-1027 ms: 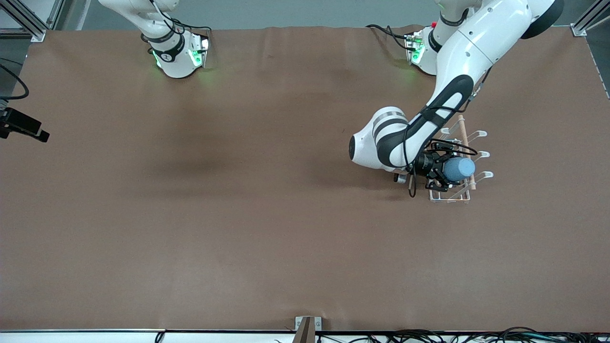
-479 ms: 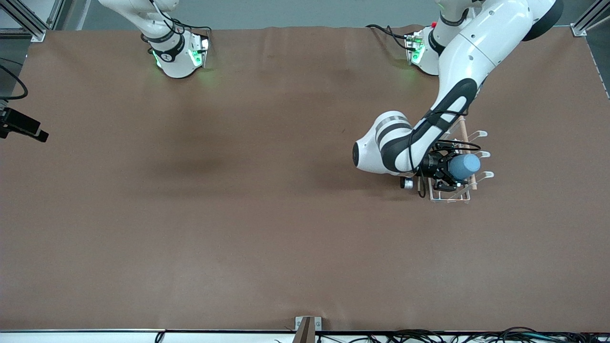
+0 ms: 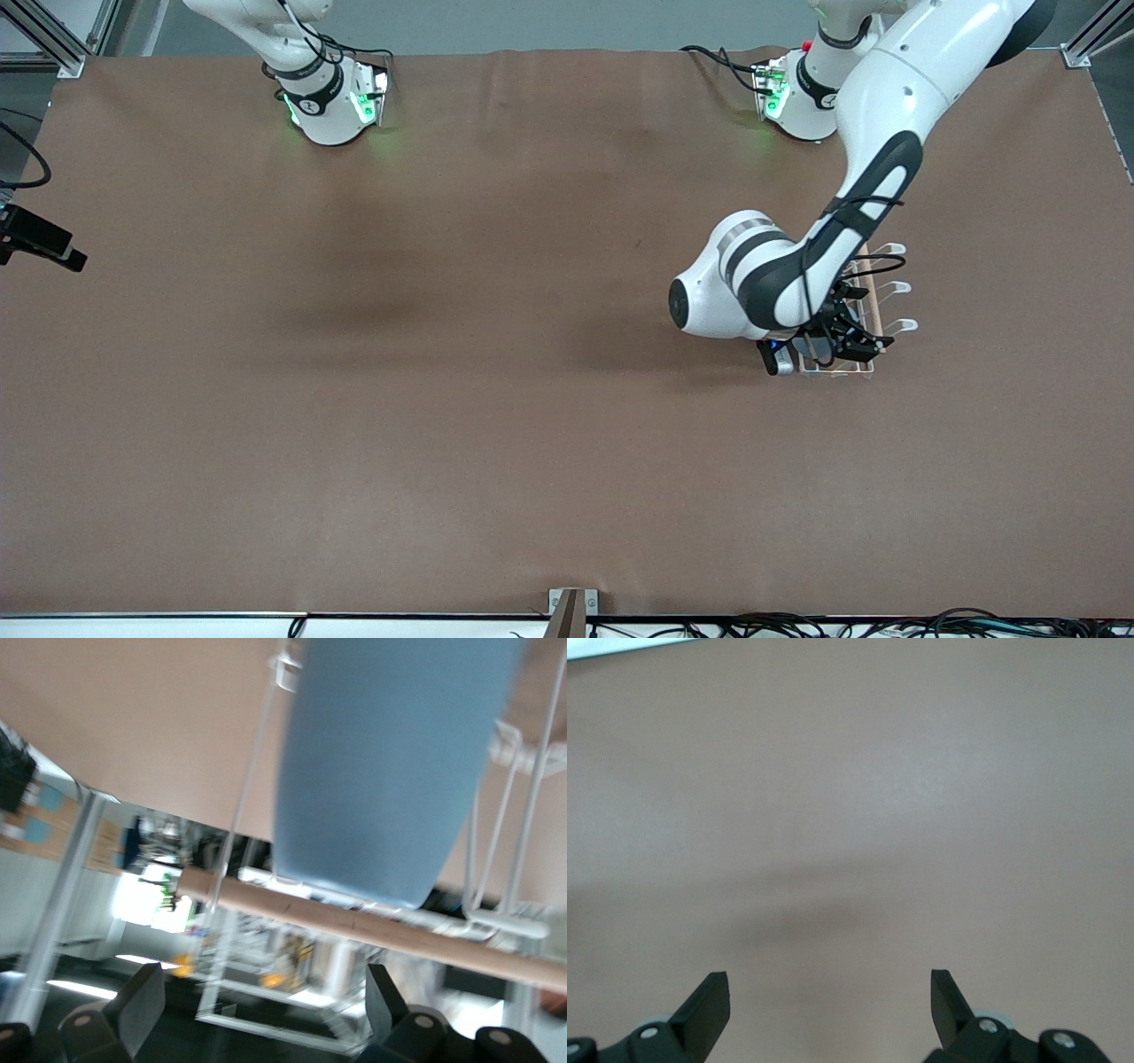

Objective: Hang cup on cup holder
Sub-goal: 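Hook the blue cup onto a white holder hook with the left gripper, then open the left gripper and withdraw it from the cup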

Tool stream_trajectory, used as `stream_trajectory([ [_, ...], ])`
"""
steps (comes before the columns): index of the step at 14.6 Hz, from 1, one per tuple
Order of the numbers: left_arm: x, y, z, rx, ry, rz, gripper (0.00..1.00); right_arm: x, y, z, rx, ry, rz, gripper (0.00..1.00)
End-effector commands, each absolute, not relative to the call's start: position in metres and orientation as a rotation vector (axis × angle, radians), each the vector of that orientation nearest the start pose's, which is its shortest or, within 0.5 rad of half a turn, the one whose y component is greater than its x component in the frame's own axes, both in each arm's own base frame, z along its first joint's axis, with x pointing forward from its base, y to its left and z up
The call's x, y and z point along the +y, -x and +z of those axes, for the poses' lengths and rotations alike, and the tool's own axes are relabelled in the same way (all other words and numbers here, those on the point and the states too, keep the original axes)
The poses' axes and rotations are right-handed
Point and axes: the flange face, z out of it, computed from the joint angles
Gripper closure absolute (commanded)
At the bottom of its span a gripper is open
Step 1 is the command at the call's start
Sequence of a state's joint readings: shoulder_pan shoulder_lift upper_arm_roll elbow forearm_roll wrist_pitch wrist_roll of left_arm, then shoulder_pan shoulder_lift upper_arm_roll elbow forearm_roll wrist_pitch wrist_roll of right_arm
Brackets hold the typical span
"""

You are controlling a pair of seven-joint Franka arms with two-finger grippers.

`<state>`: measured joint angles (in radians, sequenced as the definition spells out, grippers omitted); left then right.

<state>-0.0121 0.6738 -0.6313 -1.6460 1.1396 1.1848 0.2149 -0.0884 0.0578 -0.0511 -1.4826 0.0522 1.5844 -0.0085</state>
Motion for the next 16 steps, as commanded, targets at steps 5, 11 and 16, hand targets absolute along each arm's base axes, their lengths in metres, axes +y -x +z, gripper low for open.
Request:
stream_trajectory([
  [5, -0.171, -0.605, 0.438, 0.472, 2.484, 0.384, 0.00, -0.070, -0.560, 0.634, 0.256, 3.098, -0.024, 0.00],
  [11, -0.093, -0.590, 0.555, 0.076, 2.973, 0.132, 0.00, -0.060, -0.548, 0.631, 0.257, 3.091, 0.139, 0.00],
  [16, -0.047, -0.528, 0.611, -0.013, 3.120, -0.034, 0.00, -0.060, -0.553, 0.638, 0.251, 3.108, 0.057, 0.00],
])
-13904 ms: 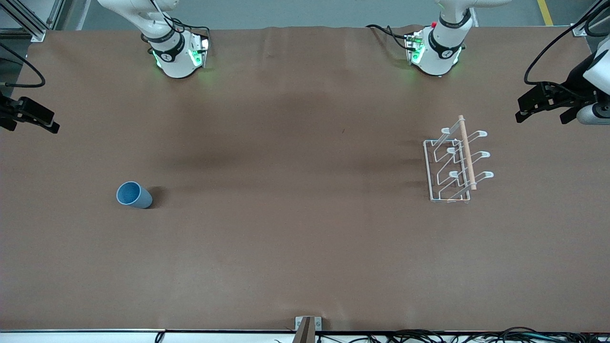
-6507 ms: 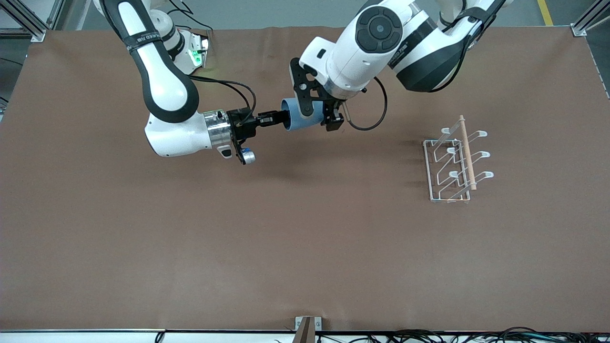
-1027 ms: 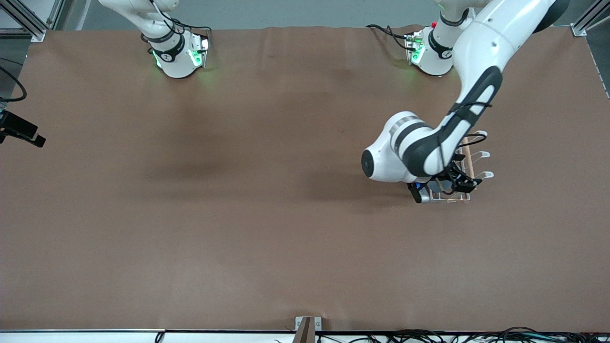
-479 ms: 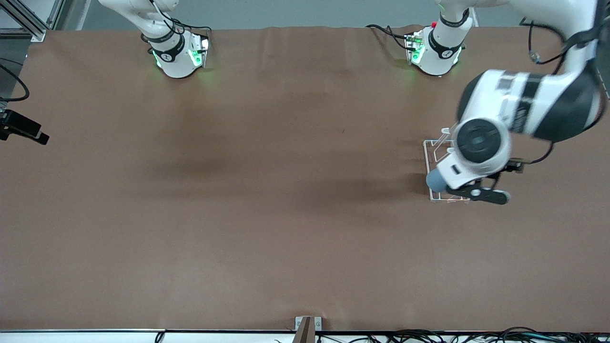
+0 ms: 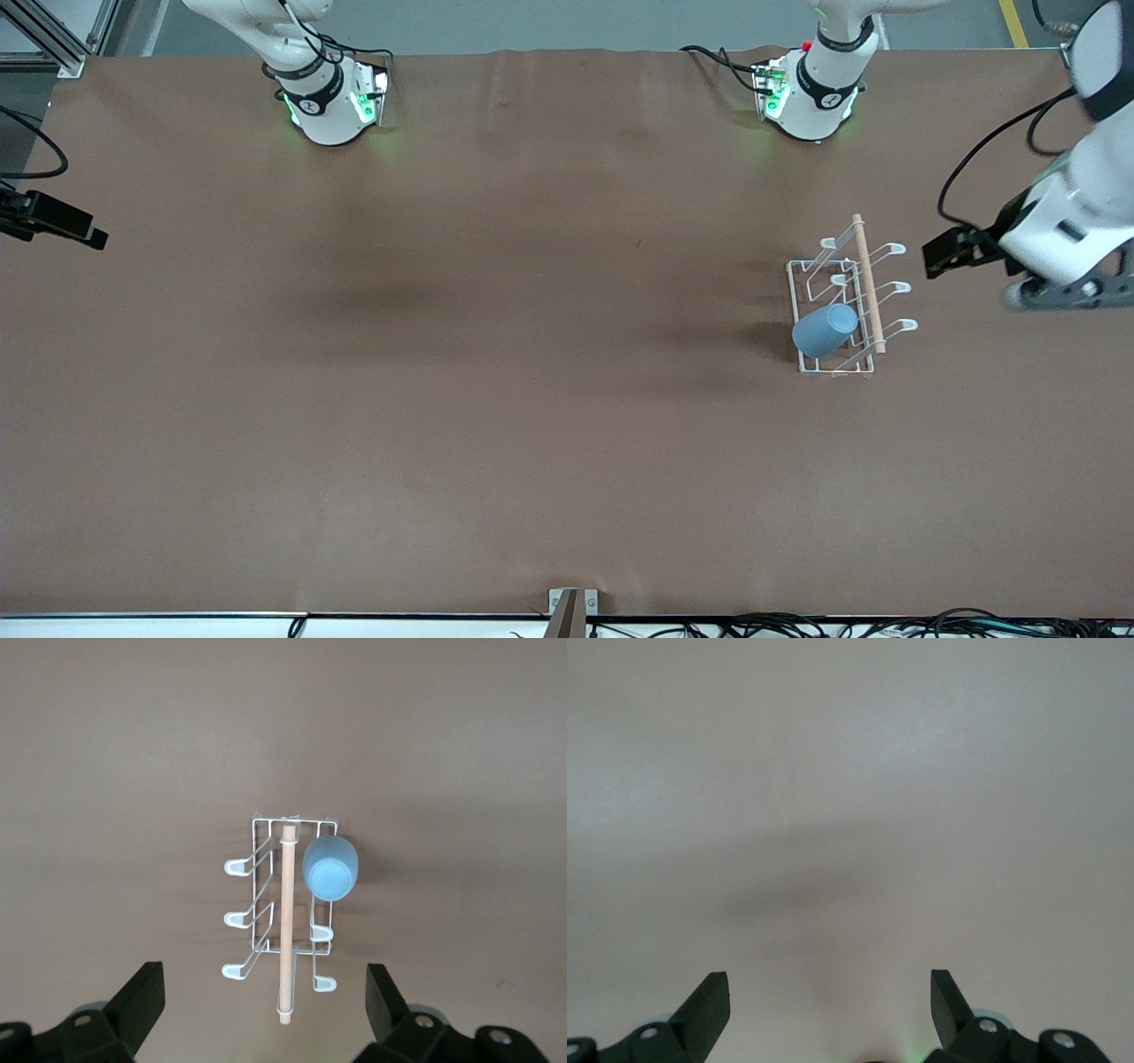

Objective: Hang cup on cup holder

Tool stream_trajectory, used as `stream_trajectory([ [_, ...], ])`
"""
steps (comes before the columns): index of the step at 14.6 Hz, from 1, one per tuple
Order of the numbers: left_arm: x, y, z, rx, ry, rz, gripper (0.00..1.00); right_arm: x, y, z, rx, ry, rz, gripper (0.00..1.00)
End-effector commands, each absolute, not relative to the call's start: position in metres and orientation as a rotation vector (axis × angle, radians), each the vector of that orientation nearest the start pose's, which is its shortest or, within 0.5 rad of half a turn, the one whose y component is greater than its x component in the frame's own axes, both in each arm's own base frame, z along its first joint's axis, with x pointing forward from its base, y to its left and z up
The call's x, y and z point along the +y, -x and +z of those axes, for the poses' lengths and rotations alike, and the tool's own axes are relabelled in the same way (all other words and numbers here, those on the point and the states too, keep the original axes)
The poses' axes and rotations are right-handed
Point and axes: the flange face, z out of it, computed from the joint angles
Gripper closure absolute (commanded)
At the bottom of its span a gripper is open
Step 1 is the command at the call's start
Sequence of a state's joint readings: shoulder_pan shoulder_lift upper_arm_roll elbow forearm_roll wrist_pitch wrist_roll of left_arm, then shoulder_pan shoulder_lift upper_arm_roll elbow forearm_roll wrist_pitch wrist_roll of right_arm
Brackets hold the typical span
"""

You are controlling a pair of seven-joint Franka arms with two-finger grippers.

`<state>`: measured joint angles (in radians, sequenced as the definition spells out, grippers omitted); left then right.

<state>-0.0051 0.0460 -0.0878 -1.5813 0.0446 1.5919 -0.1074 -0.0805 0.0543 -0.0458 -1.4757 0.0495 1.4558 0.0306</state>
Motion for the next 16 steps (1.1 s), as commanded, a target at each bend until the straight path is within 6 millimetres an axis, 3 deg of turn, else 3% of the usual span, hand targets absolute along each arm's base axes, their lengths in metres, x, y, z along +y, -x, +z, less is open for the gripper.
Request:
stream_trajectory([
  [1, -0.045, -0.518, 0.622, -0.016, 3.122, -0.062, 0.00, -0.060, -0.555, 0.638, 0.249, 3.121, 0.036, 0.00],
  [3, -0.031, -0.516, 0.633, -0.044, 3.139, -0.089, 0.00, -0.062, -0.556, 0.639, 0.254, 3.123, 0.017, 0.00],
  [8, -0.035, -0.543, 0.646, -0.072, 3.164, -0.082, 0.00, -0.056, -0.558, 0.639, 0.237, 3.126, -0.002, 0.00],
  [13, -0.033, -0.546, 0.641, -0.084, 3.156, -0.044, 0.00, -0.054, -0.559, 0.646, 0.230, 3.127, -0.056, 0.00],
  [16, -0.031, -0.544, 0.638, -0.125, 3.159, -0.031, 0.00, -0.064, -0.558, 0.647, 0.256, 3.124, -0.058, 0.00],
])
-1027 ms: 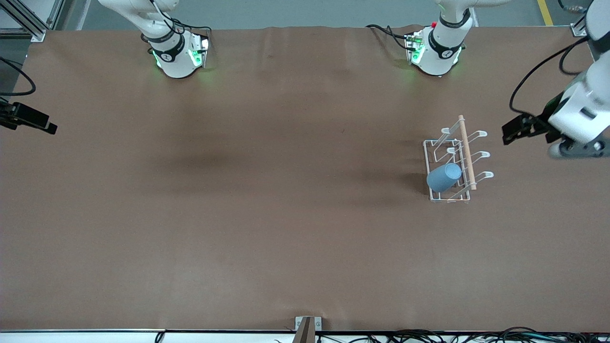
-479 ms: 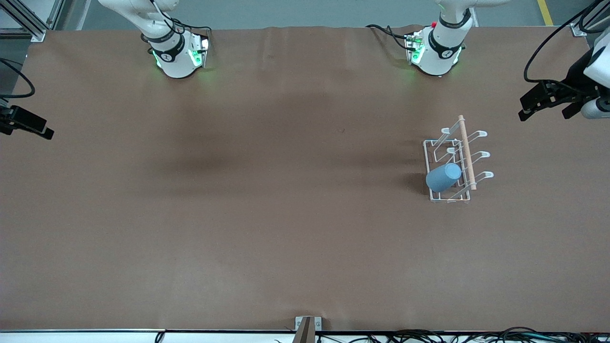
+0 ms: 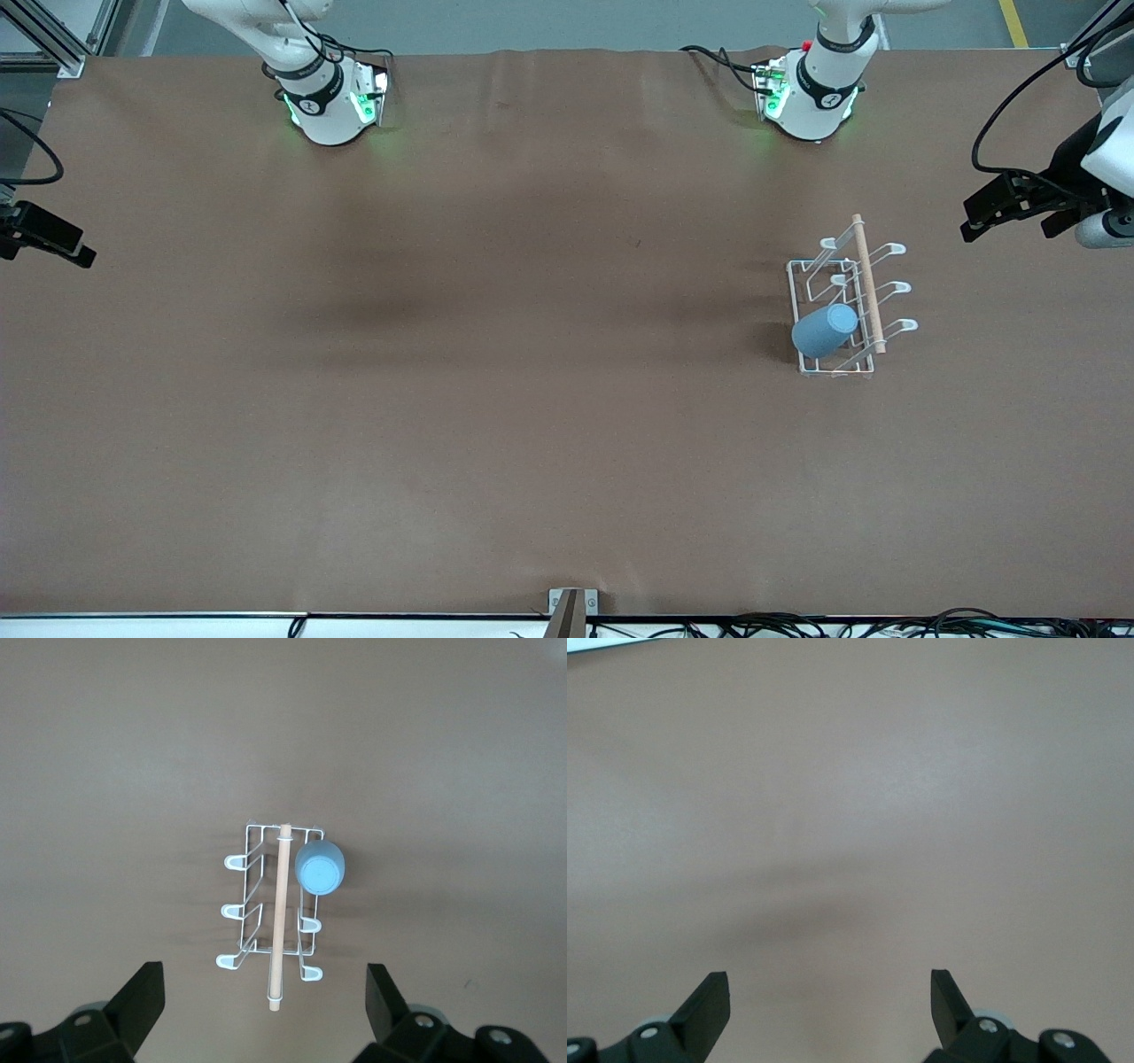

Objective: Hang cup on cup holder

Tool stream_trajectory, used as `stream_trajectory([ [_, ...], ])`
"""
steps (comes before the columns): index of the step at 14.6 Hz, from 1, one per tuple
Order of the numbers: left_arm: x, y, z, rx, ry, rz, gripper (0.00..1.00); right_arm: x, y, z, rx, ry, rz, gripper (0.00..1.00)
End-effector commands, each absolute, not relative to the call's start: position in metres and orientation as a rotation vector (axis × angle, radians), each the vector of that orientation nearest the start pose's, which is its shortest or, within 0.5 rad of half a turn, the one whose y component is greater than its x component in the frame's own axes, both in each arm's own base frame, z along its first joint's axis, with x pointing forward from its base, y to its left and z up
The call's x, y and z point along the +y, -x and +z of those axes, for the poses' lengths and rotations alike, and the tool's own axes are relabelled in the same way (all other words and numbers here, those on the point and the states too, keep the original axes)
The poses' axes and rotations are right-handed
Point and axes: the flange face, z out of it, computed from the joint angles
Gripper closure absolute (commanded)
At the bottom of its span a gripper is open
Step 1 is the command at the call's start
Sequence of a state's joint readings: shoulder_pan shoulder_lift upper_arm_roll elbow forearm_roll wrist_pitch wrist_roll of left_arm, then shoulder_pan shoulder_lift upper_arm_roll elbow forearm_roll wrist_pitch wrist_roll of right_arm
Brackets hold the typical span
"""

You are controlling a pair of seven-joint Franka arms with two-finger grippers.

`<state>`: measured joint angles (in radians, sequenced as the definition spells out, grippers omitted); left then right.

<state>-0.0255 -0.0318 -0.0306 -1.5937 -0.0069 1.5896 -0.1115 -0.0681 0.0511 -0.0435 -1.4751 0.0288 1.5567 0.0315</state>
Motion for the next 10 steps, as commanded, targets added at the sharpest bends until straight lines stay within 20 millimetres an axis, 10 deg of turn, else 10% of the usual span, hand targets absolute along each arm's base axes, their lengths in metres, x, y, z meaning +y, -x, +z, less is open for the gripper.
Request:
stream_trajectory([
  [1, -0.0291, -0.5402, 0.6362, -0.150, 3.160, -0.021, 0.00, -0.0647, -0.5571, 0.6461, 0.259, 3.124, -0.049, 0.00],
  [10, -0.0285, -0.5358, 0.6396, -0.117, 3.180, -0.039, 0.00, -0.0562, -0.5529, 0.6460, 0.215, 3.123, 0.007, 0.00],
])
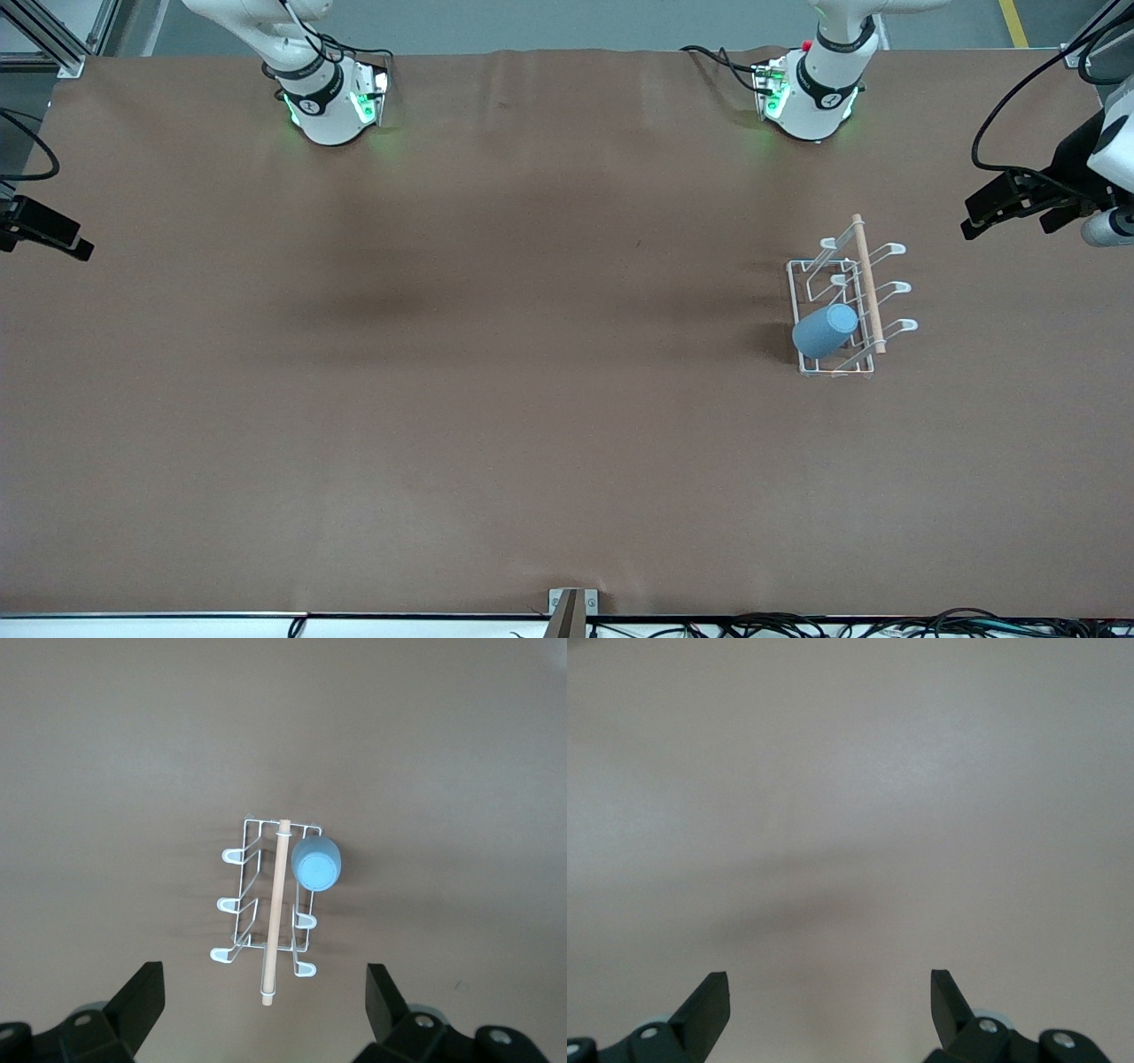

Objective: Hang cup on cup holder

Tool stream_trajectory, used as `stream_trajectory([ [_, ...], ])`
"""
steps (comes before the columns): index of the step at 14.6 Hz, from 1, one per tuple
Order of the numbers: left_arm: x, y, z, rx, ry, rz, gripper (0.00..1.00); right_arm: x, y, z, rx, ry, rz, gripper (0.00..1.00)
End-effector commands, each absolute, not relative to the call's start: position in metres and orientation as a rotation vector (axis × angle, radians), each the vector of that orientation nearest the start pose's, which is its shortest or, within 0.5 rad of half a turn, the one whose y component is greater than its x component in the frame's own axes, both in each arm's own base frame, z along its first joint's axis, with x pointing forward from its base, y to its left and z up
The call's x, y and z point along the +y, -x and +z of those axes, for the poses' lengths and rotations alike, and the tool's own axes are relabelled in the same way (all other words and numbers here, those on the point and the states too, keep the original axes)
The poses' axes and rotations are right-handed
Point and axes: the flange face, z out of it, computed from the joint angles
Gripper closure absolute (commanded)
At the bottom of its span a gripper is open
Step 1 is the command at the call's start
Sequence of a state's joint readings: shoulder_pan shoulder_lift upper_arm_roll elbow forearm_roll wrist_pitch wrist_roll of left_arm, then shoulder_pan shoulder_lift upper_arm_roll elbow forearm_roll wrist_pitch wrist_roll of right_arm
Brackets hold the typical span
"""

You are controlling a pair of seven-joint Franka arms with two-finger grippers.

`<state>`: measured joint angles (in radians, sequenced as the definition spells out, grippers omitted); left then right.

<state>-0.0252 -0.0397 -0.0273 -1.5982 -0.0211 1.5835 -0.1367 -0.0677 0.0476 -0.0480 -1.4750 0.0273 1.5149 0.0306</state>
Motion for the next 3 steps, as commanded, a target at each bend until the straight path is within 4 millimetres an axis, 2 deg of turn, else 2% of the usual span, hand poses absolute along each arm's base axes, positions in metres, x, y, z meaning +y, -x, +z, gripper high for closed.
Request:
stream_trajectory([
  [1, -0.0291, -0.5351, 0.6403, -0.114, 3.178, -0.039, 0.00, -0.0530, -0.5533, 0.6460, 0.210, 3.125, 0.007, 0.00],
  [3, -0.0283, -0.5356, 0.6395, -0.114, 3.178, -0.037, 0.00, -0.0449, -0.5536, 0.6457, 0.183, 3.137, 0.012, 0.00],
])
